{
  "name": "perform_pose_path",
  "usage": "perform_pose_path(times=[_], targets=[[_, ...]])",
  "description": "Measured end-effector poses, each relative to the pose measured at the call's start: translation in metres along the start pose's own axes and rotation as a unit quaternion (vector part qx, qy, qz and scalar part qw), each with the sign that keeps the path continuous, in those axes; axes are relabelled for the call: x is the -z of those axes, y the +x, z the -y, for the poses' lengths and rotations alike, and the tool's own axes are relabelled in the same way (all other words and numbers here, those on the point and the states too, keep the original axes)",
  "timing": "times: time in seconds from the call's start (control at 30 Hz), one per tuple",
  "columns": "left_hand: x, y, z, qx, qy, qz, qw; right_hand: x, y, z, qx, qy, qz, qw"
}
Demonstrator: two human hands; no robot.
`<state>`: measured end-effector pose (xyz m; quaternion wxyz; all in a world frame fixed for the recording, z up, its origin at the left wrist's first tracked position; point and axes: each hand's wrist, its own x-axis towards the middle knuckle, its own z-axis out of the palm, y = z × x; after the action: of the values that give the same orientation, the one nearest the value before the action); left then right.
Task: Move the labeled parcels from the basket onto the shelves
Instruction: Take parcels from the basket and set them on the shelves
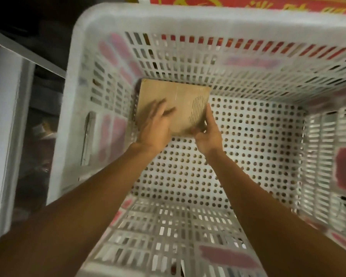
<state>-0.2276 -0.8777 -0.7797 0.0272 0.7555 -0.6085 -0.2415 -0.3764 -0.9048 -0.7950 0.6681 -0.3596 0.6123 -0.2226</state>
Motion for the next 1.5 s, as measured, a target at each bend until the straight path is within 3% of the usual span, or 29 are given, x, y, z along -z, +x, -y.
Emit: perform_pose_path(times=[0.17, 0.3, 0.37, 0.5, 0.67, 0.83, 1.0, 1.2, 1.5], targets=[[0.01, -0.002, 0.015, -0.032, 0.007, 0.062, 0.998, 0.0, 0.0, 0.002, 0.007, 0.0, -0.015, 1.0], [0.028, -0.014, 0.014, 0.036, 0.015, 0.177, 0.984, -0.007, -0.005, 0.016, -0.018, 0.011, 0.042, 0.999], [0.041, -0.027, 0.012, 0.05, -0.002, 0.193, 0.98, -0.011, -0.01, 0.028, -0.043, -0.052, 0.092, 0.993], [0.081, -0.06, 0.003, 0.035, -0.037, 0.168, 0.985, -0.022, -0.037, 0.063, -0.035, -0.271, 0.1, 0.957], [0.141, -0.097, -0.01, 0.024, -0.064, 0.131, 0.989, -0.039, -0.112, 0.124, 0.071, -0.368, 0.119, 0.919], [0.236, -0.16, -0.009, 0.028, -0.146, 0.014, 0.989, -0.065, -0.202, 0.186, 0.175, -0.399, 0.119, 0.892], [0.341, -0.256, 0.028, 0.079, -0.158, -0.053, 0.983, -0.137, -0.297, 0.251, 0.279, -0.413, 0.177, 0.848], [0.471, -0.415, 0.095, 0.181, -0.138, -0.214, 0.95, -0.265, -0.422, 0.317, 0.44, -0.411, 0.303, 0.739], [0.538, -0.648, 0.109, 0.355, -0.05, -0.415, 0.836, -0.401, -0.599, 0.338, 0.543, -0.364, 0.499, 0.569]])
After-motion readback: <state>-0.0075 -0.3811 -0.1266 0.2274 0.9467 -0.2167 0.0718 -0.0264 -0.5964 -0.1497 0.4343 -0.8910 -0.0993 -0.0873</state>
